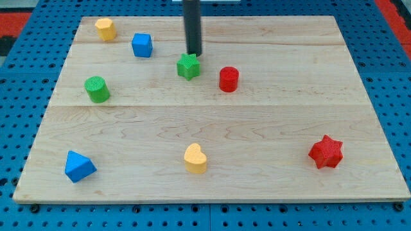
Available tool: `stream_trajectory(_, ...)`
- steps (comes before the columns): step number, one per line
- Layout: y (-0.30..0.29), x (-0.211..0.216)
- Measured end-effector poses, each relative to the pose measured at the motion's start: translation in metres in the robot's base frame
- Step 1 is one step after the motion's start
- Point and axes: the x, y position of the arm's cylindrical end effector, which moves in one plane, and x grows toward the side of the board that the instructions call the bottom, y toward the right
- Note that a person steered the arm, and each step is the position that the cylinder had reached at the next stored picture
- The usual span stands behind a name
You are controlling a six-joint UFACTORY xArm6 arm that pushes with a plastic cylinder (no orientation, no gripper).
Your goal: Slightly move the red circle to the bottom
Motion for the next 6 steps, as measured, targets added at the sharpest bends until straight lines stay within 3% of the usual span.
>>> stream_trajectory(1, 0.047, 0.031)
stream_trajectory(3, 0.026, 0.073)
stream_trajectory(4, 0.055, 0.064)
stream_trajectory(5, 0.137, 0.093)
stream_trajectory(6, 0.091, 0.187)
